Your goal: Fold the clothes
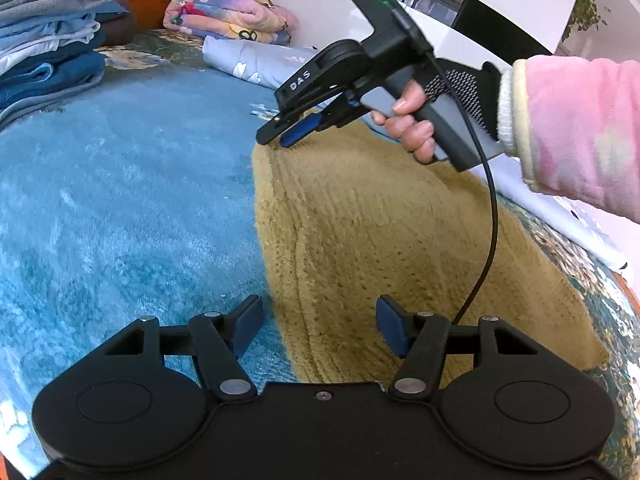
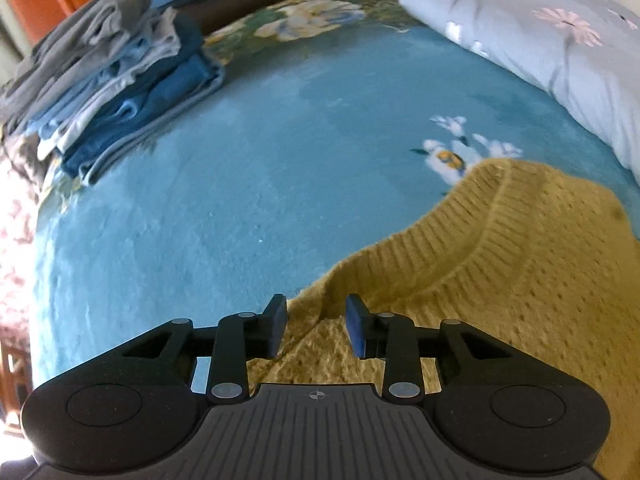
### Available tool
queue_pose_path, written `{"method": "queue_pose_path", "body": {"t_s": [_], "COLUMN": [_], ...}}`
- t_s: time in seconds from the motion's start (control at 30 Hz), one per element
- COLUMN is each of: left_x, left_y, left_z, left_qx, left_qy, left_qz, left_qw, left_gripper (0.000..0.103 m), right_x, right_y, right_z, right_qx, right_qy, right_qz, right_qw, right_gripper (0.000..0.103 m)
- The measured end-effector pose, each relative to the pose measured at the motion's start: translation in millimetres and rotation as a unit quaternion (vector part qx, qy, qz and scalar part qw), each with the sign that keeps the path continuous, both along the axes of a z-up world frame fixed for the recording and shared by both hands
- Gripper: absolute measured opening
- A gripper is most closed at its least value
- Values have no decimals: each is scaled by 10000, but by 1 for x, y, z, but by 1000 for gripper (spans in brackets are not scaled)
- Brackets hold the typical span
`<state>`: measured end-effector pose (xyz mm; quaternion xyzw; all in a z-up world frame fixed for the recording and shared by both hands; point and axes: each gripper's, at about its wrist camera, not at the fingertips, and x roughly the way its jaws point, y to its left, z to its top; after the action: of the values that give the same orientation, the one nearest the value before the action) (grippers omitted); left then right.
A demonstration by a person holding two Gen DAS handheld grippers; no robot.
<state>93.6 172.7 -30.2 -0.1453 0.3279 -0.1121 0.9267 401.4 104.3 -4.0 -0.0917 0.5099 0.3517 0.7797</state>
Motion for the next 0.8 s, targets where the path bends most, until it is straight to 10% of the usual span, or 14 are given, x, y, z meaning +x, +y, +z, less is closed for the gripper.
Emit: {"method": "queue_pose_path", "body": {"t_s": [0.4, 0.73, 0.8], "left_x": [11, 21, 20], "left_y": [1, -7, -8], "left_z": [1, 1, 1], "left_qx": [-77, 69, 78], "left_qy": [51, 119, 126], "left_qz": [46, 71, 75], "left_qw": [9999, 9999, 9999], "left_gripper": [60, 60, 60], "right_x": [4, -2, -1], "right_y": [-12, -44, -45], "right_z": [2, 1, -1], "right_qx": [532, 40, 225], "right_qy": [570, 754, 983], "right_qz": [905, -803, -1217], "right_qw": [9928, 9939, 9874], "right_gripper": [30, 33, 47]}}
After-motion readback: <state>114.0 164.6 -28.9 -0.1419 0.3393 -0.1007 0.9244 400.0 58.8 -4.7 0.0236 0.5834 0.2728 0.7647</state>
